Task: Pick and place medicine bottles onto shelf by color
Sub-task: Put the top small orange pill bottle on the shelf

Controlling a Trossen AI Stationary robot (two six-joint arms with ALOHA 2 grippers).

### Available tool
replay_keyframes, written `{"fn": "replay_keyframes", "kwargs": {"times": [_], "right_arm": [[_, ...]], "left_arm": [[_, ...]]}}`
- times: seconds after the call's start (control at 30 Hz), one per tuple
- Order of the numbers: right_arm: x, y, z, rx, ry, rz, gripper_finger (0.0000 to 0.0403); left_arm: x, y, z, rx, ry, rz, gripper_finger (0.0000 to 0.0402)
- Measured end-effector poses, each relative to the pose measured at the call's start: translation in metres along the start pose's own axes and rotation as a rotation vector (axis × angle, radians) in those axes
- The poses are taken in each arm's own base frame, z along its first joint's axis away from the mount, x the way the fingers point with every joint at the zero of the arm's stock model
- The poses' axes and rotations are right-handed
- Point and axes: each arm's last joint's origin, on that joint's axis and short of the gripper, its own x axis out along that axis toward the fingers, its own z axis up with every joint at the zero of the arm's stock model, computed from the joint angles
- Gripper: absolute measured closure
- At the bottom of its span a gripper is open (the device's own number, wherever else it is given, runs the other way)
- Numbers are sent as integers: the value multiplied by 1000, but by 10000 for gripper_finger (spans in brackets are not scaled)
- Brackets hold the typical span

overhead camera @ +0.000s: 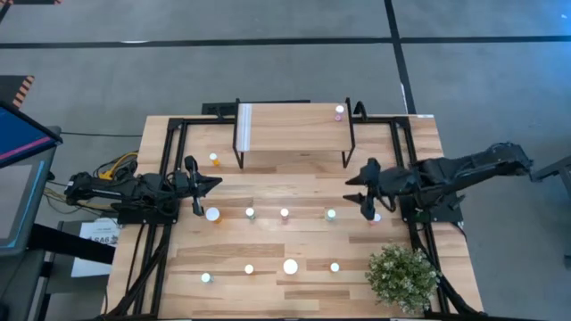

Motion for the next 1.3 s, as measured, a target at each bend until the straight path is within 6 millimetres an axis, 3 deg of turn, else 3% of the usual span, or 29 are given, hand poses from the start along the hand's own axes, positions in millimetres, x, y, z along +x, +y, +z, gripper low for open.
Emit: {"fn": "replay_keyframes", "kwargs": {"times": [0.2,0.53,0.7,1.0,1.3], "right_arm": [[11,21,-5,-54,9,45,154],[14,39,-14,-33,40,107,154],[12,43,-16,-38,34,115,154],[12,43,-16,-50,28,107,154],[12,43,-15,-73,16,92,154]], "left_arm": [[0,0,0,-115,0,-2,401],[0,0,0,-66,0,-2,401],[0,0,1,-40,-5,-1,401],[1,0,20,-121,-5,-24,401],[8,3,40,-164,112,146,400]]}}
